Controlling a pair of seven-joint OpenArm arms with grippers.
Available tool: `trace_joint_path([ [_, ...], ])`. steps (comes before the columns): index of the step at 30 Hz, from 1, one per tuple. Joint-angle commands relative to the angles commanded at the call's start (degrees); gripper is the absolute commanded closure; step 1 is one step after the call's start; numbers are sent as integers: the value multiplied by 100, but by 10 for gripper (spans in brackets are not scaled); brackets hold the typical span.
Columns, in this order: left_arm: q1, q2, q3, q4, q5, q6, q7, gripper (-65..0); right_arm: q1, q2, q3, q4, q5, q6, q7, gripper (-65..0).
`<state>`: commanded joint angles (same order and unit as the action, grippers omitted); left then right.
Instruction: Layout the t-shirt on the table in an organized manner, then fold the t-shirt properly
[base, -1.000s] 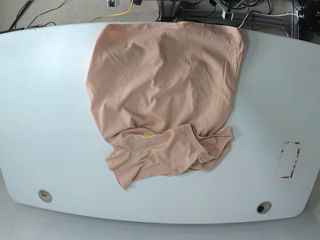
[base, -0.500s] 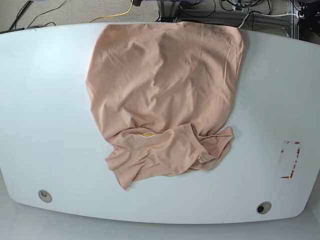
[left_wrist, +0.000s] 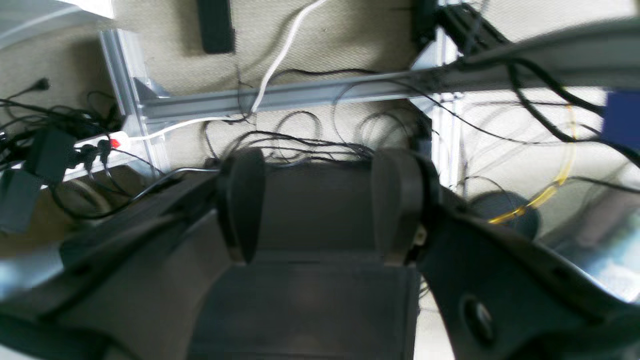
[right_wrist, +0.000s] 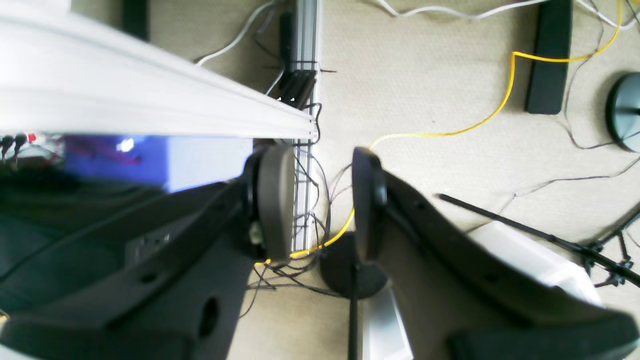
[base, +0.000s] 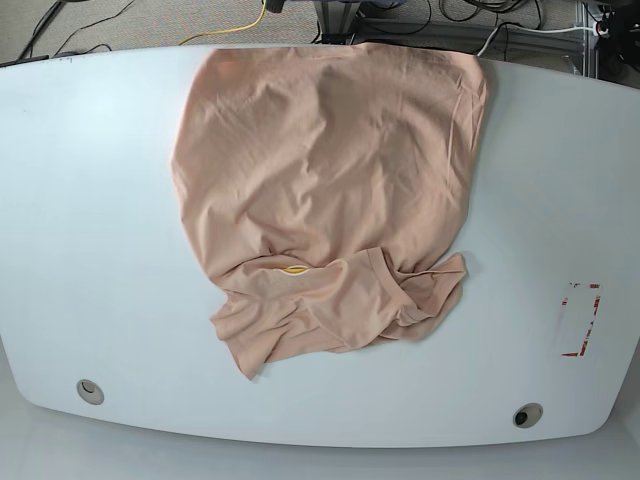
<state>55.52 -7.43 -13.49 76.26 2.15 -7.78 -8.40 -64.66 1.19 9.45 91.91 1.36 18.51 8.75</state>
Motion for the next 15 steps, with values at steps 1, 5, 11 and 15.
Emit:
trace_joint_path([
  [1, 79, 0, -88, 141, 0, 0, 0, -321, -97, -44, 0, 97, 53, 9, 0, -189],
  [5, 431, -9, -316, 668, 0, 0, 0, -321, -475, -79, 9, 501, 202, 9, 0, -189],
  [11, 809, -26, -492, 1327, -9, -9, 0, -321, -985, -88, 9, 1143, 431, 9, 0, -189],
  [15, 923, 9, -642, 1846, -44, -9, 0, -321, -1178, -88, 18, 1565, 589, 0, 0, -189],
])
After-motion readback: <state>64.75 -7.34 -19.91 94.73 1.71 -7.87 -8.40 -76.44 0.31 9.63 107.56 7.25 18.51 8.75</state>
